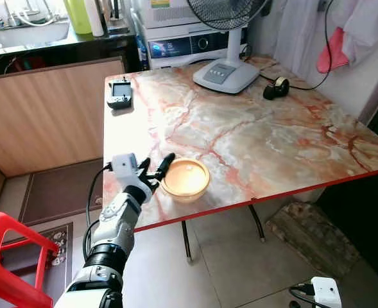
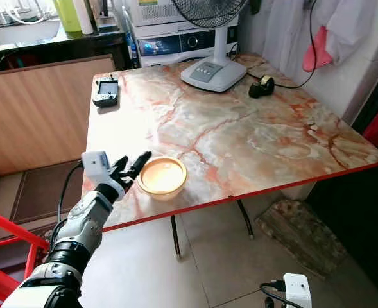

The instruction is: Restocking fridge

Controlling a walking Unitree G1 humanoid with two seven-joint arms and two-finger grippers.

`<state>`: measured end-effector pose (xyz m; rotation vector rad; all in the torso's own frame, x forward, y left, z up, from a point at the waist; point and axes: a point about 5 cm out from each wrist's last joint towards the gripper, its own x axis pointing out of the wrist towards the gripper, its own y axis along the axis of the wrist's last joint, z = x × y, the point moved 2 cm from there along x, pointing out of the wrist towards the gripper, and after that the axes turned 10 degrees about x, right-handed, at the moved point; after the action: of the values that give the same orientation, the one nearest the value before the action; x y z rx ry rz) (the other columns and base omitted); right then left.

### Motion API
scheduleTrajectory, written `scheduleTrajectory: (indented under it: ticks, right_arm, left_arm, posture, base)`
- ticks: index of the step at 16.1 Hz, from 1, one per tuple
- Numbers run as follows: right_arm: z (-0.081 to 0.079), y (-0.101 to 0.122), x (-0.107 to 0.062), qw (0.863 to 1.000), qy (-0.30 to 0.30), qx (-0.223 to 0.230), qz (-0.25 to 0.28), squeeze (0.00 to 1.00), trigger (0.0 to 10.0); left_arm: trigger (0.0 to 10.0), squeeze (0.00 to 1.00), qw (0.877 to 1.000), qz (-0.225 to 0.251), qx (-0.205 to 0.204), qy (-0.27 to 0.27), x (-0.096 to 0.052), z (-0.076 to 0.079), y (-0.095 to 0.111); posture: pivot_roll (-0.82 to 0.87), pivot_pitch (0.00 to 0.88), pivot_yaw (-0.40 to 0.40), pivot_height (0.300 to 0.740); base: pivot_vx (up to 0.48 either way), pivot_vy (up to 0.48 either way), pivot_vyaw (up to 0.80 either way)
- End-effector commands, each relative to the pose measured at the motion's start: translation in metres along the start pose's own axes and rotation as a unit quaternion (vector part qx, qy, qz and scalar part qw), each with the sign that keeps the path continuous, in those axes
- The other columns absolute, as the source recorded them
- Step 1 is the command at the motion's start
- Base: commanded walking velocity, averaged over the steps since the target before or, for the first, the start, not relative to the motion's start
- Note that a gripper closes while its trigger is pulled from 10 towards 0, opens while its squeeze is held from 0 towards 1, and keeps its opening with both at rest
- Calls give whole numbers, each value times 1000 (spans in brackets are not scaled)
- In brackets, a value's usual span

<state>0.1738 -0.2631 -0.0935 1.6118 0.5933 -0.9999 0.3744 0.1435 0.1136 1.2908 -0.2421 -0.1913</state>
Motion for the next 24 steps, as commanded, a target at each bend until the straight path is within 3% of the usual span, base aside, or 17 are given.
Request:
scheduleTrajectory:
  ticks: [1,2,4,9,10,22,23,24]
  right_arm:
    - [2,-2,0,1000,-3,-2,-2,0,10000]
    - [2,-2,0,1000,-3,-2,-2,0,10000]
    - [2,-3,0,1000,-4,-3,-3,0,10000]
    - [2,-4,-1,1000,-7,-7,-3,0,10000]
    - [2,-4,-1,1000,-7,-9,-3,0,10000]
    - [3,-2,-1,1000,-6,-22,-3,0,10000]
    - [3,-1,-1,1000,-6,-23,-3,0,10000]
    - [3,-1,-1,1000,-7,-24,-2,0,10000]
  left_arm:
    - [10000,1000,1000,-8,-10,20,-4,-9,-2]
    - [10000,1000,1000,-11,-12,23,-4,-10,-3]
    - [10000,1000,998,-16,-59,20,-5,-13,-9]
    - [10000,1000,995,-52,-79,-14,-11,-6,-30]
    - [10000,0,995,-61,-81,-10,-12,-7,-33]
    - [10000,0,991,-89,-96,-27,-11,-7,-41]
    - [0,0,991,-89,-91,-28,-10,-6,-40]
    - [0,0,992,-90,-86,-29,-10,-7,-40]
  posture:
    - [114,0,29,740]
    - [114,0,29,740]
    - [103,0,30,740]
    - [81,0,33,740]
    - [78,0,31,740]
    - [80,0,14,740]
    - [87,0,10,740]
    - [87,0,10,740]
  base:
    - [0,0,0]
    - [0,0,0]
    - [0,0,0]
    - [0,0,0]
    - [0,0,0]
    - [0,0,0]
    - [0,0,0]
    - [0,0,0]
